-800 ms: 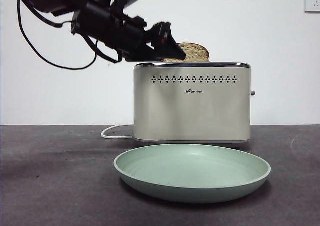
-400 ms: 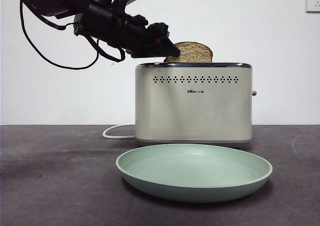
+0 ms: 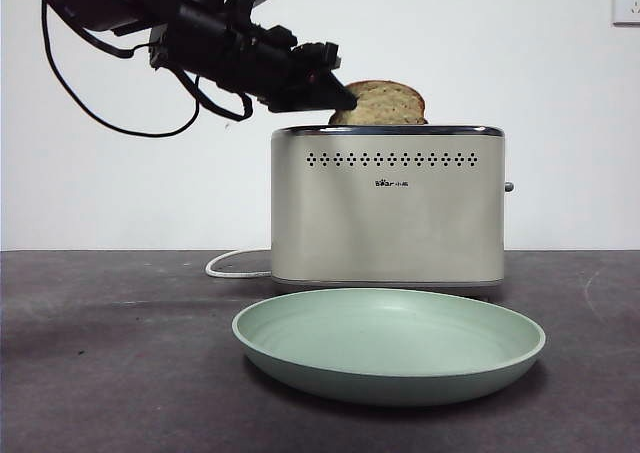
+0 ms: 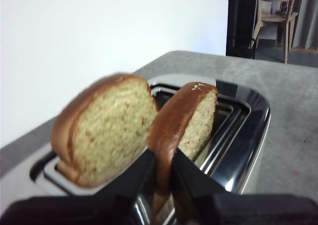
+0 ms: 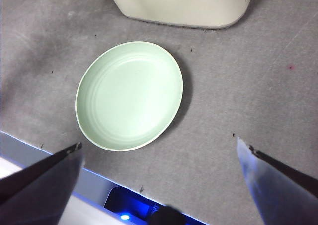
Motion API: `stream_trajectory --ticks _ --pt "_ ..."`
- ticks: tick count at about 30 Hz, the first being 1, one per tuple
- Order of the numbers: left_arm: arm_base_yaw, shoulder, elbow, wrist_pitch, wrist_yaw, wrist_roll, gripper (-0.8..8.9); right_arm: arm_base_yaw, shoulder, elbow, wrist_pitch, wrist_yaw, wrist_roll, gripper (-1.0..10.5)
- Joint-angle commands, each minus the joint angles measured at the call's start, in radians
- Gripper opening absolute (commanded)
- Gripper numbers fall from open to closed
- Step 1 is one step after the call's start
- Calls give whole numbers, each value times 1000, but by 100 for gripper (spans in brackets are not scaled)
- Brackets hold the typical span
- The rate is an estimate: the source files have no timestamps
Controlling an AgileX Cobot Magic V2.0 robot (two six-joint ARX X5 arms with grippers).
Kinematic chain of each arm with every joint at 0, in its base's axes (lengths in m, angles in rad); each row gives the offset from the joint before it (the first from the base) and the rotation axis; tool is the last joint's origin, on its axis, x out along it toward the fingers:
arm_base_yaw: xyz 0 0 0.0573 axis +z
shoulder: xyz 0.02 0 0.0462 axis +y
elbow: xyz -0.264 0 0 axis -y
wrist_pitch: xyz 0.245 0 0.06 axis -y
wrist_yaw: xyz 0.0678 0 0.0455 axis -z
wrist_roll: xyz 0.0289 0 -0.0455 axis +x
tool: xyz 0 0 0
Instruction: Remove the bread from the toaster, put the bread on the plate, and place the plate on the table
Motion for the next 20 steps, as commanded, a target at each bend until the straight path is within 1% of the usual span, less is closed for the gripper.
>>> stream_trajectory --ticks 1,5,12,15,20 --pt "-3 -27 35 17 13 -11 -9 2 0 2 2 0 3 562" --pt "-3 -61 75 -14 13 -14 -9 2 8 2 2 0 3 562" --pt "-3 -138 129 -138 14 -13 -8 2 47 2 8 0 4 563" --pt "-3 -206 129 -192 12 -13 -8 2 75 2 30 -1 23 562" --pt "-3 -352 129 -319 13 -14 -8 2 135 2 76 -2 24 555"
